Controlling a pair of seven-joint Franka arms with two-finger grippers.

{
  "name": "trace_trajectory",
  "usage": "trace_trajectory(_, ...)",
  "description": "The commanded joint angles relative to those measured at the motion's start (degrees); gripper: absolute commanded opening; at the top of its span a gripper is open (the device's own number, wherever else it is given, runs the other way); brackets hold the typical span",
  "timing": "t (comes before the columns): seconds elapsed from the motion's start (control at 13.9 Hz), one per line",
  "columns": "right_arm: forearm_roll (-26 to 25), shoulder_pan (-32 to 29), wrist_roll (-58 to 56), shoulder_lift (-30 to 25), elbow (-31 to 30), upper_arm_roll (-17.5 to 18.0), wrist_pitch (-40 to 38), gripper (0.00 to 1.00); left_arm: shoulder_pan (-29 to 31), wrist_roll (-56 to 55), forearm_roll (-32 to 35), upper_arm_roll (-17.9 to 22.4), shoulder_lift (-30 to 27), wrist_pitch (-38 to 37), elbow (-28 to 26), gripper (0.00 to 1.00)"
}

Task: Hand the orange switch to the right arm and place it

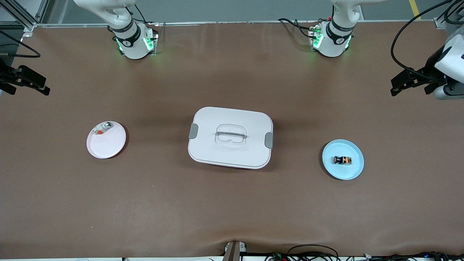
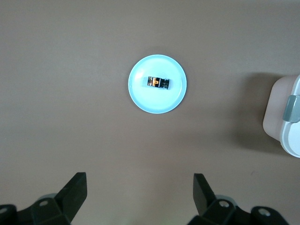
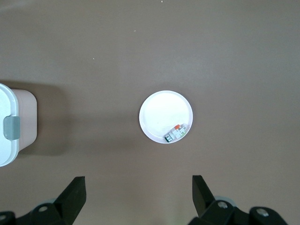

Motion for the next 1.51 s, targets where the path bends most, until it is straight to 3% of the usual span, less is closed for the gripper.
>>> trace_trajectory(0.0,-0.51,0.02,0.78,0.97,1.95,-0.1,-1.22,1.0,0.4,0.48,-0.63,-0.14,-0.64,-1.2,0.45,1.0)
trace_trajectory(0.5,-0.51,0.1,0.78,0.89,2.38,-0.1,-1.31,1.0,0.4,0.57,-0.01,-0.14,2.61,-0.15,0.1,1.0)
trace_trajectory(1.08,-0.42,0.1,0.78,0.89,2.83,-0.01,-1.84,1.0,0.57,0.84,-0.01,-0.05,8.76,20.04,-12.8,1.0)
trace_trajectory(1.44,-0.33,0.1,0.78,0.97,3.0,-0.01,-1.92,1.0,0.49,0.92,1.47,0.03,19.47,33.32,-13.79,1.0)
